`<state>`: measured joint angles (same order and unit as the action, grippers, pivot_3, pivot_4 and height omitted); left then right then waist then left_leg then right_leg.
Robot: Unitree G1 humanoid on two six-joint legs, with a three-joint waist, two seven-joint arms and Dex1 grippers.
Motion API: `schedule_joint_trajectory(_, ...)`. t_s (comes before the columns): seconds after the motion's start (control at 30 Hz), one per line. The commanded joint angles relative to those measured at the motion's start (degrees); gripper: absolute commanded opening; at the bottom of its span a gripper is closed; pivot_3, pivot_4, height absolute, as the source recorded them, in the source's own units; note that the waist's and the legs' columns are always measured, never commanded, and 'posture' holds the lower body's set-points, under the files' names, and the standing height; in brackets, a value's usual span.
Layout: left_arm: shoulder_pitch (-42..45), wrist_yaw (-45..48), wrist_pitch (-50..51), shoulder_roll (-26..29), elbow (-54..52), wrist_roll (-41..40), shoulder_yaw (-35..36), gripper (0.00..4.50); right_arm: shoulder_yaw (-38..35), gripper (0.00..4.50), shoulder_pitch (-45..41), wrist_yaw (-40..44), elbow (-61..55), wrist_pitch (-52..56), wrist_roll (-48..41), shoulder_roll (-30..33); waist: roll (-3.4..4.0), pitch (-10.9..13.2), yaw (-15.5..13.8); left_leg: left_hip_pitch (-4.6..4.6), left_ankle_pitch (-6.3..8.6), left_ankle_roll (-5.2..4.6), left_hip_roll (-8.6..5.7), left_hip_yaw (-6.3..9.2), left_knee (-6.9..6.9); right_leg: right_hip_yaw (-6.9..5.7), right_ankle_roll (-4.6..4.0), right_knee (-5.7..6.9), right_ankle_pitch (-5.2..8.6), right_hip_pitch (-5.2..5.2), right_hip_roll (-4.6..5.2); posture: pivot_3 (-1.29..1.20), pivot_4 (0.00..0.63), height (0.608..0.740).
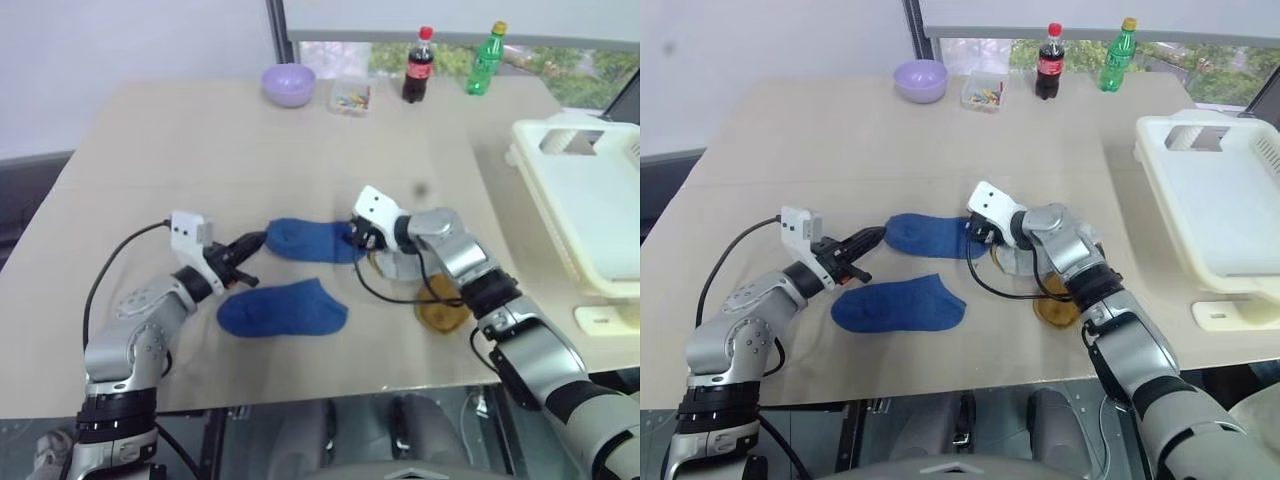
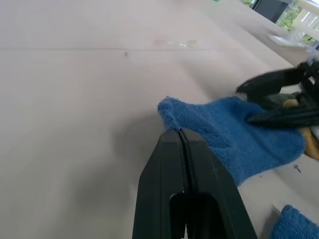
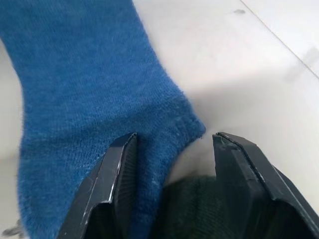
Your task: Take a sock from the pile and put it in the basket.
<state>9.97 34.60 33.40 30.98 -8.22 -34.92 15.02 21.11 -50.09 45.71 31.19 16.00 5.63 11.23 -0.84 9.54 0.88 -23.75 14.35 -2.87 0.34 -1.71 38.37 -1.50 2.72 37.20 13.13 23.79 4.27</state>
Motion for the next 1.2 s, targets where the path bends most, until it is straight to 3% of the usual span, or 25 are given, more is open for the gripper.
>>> schedule_joint_trajectory(0.03,-0.65,0.31,-1.59,0.48,-1.86,0.49,1.12,0.0,0.17,0.77,-0.69,0.79,-3.85,1.37,0.28,-0.36,0.01,0.0,0.02,0.0,0.0,0.0,0.01,0.01,0.0,-0.01,0.0,0.01,0.0,0.0,0.0,0.0,0.15,0.74)
schedule_joint_trajectory(0.1,-1.1,0.13,-1.73,0.35,-2.24,0.47,1.28,0.0,0.35,0.77,-0.51,1.06,-5.26,2.13,0.33,-0.51,0.01,0.0,0.06,-0.01,0.0,0.01,0.03,0.01,-0.03,0.0,-0.01,0.01,0.0,0.04,0.02,0.0,0.15,0.74)
schedule_joint_trajectory(0.2,-1.88,-0.08,-1.98,0.23,-2.81,0.41,1.6,0.0,0.41,0.02,-0.14,0.85,-6.41,3.15,0.32,-0.98,0.01,0.0,0.1,-0.05,0.0,0.01,0.03,0.01,-0.04,0.01,-0.01,0.01,0.0,0.09,0.23,0.0,0.15,0.74)
schedule_joint_trajectory(0.37,-3.78,0.22,-2.52,0.02,-4.06,-1.32,3.86,0.0,-0.42,0.02,0.84,1.81,-11.34,4.71,-0.72,-0.28,0.02,0.01,0.13,-0.06,0.01,0.01,0.02,0.0,-0.06,0.01,-0.01,-0.02,0.0,0.1,0.29,0.0,0.15,0.74)
schedule_joint_trajectory(0.63,-14.78,6.81,2.66,4.56,-13.83,-12.72,12.96,0.0,2.41,0.02,4.9,9.81,-31.24,16.13,-4.87,4.38,0.03,0.01,0.32,-0.12,0.04,0.01,0.02,0.07,-0.19,0.09,-0.03,-0.23,0.01,0.1,0.44,0.0,0.15,0.74)
schedule_joint_trajectory(0.9,-23.59,9.79,5.56,9.66,-16.96,-15.7,17.63,0.0,8.19,0.02,6.38,10.56,-33.47,18.55,-5.71,1.66,0.06,0.03,0.89,-0.09,0.23,-0.03,-0.02,0.24,-0.24,-0.09,-0.26,-0.22,0.13,0.11,0.58,0.0,0.15,0.74)
schedule_joint_trajectory(1.2,-32.06,13.36,9.63,13.33,-19.97,-19.74,23.47,0.0,10.63,0.02,8.43,11.29,-42.43,25.79,-8.61,2.94,0.07,0.03,1.24,-0.1,0.19,0.16,-0.07,0.3,-0.3,-0.15,-0.32,-0.29,0.16,0.1,0.63,0.0,0.15,0.74)
